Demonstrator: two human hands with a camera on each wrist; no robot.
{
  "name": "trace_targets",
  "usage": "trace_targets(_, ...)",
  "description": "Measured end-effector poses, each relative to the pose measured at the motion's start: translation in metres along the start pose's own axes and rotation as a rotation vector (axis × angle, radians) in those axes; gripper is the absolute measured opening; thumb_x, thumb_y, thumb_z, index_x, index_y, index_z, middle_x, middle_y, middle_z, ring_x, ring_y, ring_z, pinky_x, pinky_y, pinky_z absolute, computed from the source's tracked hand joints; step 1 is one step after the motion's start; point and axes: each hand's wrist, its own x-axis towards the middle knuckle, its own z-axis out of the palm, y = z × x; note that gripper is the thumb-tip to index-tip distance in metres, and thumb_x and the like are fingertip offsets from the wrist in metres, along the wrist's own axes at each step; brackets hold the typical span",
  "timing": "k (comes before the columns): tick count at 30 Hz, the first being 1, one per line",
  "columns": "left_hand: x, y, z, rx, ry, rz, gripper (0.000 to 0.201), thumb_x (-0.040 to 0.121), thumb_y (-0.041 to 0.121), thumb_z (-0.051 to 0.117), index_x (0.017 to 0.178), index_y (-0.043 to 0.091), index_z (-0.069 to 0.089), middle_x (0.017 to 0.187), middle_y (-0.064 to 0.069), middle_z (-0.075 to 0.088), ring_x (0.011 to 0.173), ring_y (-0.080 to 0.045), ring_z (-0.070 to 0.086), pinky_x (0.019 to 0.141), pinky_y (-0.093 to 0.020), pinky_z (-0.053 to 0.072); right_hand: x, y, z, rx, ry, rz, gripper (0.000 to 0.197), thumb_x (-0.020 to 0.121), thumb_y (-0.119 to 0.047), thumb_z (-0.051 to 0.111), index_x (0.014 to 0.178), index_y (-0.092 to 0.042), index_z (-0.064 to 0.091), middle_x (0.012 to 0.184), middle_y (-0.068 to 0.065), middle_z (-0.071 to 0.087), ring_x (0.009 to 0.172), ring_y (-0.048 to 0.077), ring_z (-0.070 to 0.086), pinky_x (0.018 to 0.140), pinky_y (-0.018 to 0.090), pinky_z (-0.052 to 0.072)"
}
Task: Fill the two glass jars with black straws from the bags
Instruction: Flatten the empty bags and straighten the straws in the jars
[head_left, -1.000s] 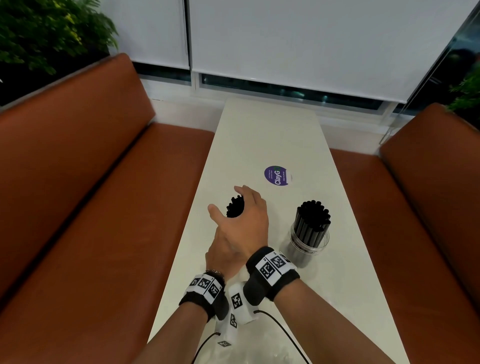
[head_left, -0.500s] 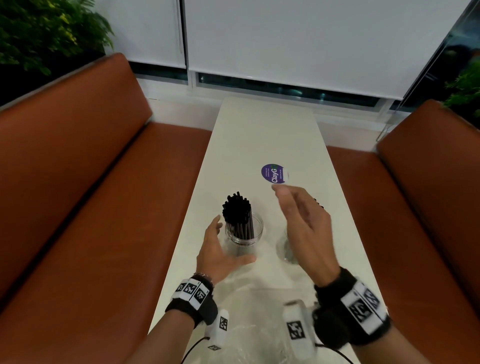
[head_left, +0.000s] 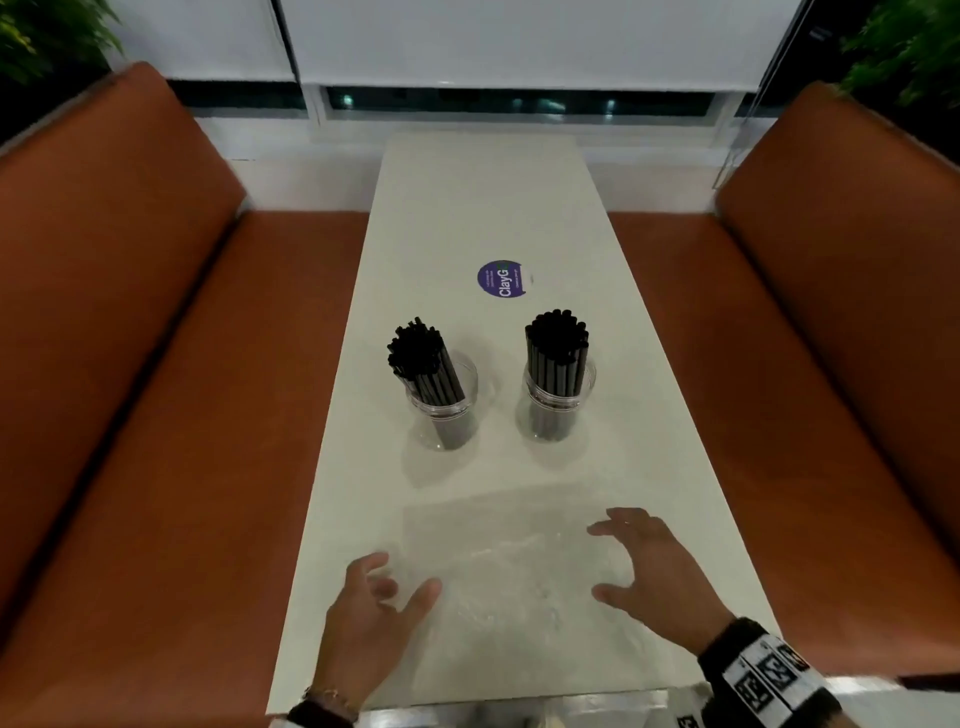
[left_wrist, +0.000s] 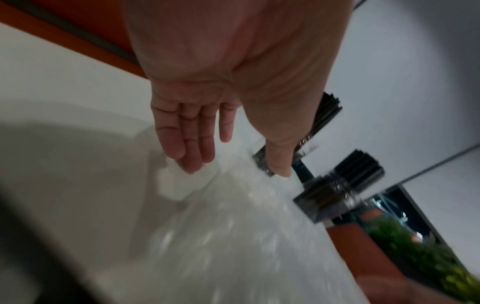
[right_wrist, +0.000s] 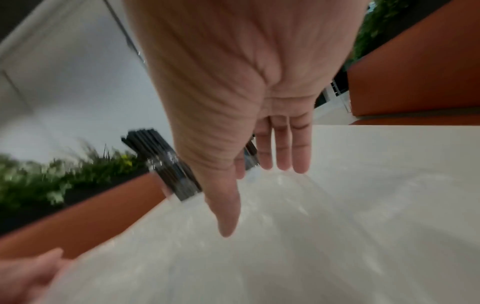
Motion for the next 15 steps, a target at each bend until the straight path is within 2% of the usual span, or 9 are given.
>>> trace_targets(3,-0.011,-0.007,0.016,0.011,0.014,0.018,0.067,0.085,0.041,0.084,0.141,0.024,0.051,0.093,0.002,0.072,0.089,-0.016,0.068,0.083,-0.029,0.044,-0.001,0.003,0.022,-0.038,0.016,-0.023,0.066,0.081,-0.049,0.080,0.142,-0.042,0.054,0.164,-0.011,0.033,0.142,0.012,0.039,0.108,0.022,0.044)
trace_targets(5,-0.013,-0.007,0.021,0.006,0.026,0.024,0.064,0.088,0.033,0.083,0.143,0.023,0.051,0.086,0.001,0.073,0.085,-0.013,0.067,0.080,-0.029,0.044,-0.004,0.006,0.032,-0.049,0.049,-0.018,0.064,0.083,-0.049,0.078,0.142,-0.041,0.054,0.167,-0.009,0.029,0.146,0.015,0.036,0.115,0.026,0.039)
trace_targets(7,-0.012,-0.006,0.022,-0.008,0.036,0.025,0.064,0.088,0.030,0.084,0.143,0.023,0.052,0.087,0.000,0.072,0.084,-0.008,0.065,0.074,-0.026,0.044,-0.009,0.011,0.037,-0.015,0.087,0.002,0.063,0.084,-0.049,0.078,0.142,-0.040,0.055,0.169,-0.006,0.025,0.149,0.018,0.033,0.117,0.030,0.038)
trace_targets(10,-0.012,-0.007,0.022,-0.021,0.056,0.029,0.061,0.088,0.030,0.085,0.140,0.023,0.054,0.090,0.000,0.068,0.083,-0.010,0.063,0.070,-0.024,0.045,-0.015,0.021,0.040,0.098,0.089,0.067,0.062,0.085,-0.042,0.081,0.142,-0.035,0.056,0.169,-0.003,0.023,0.149,0.020,0.034,0.114,0.027,0.038)
trace_targets(13,-0.015,-0.012,0.021,-0.021,0.069,0.037,0.058,0.088,0.032,0.084,0.138,0.024,0.055,0.096,0.000,0.068,0.086,-0.012,0.064,0.076,-0.029,0.046,-0.019,0.033,0.040,0.228,0.097,0.104,0.056,0.082,-0.031,0.086,0.134,-0.028,0.065,0.153,-0.003,0.044,0.137,0.019,0.051,0.109,0.024,0.045)
trace_targets(15,-0.018,-0.014,0.021,-0.025,0.100,0.057,0.051,0.090,0.034,0.082,0.134,0.026,0.058,0.100,0.000,0.070,0.087,-0.010,0.063,0.075,-0.028,0.045,-0.019,0.040,0.039,0.365,0.132,0.112,0.049,0.078,-0.023,0.091,0.124,-0.024,0.072,0.130,-0.004,0.060,0.114,0.015,0.065,0.090,0.011,0.051)
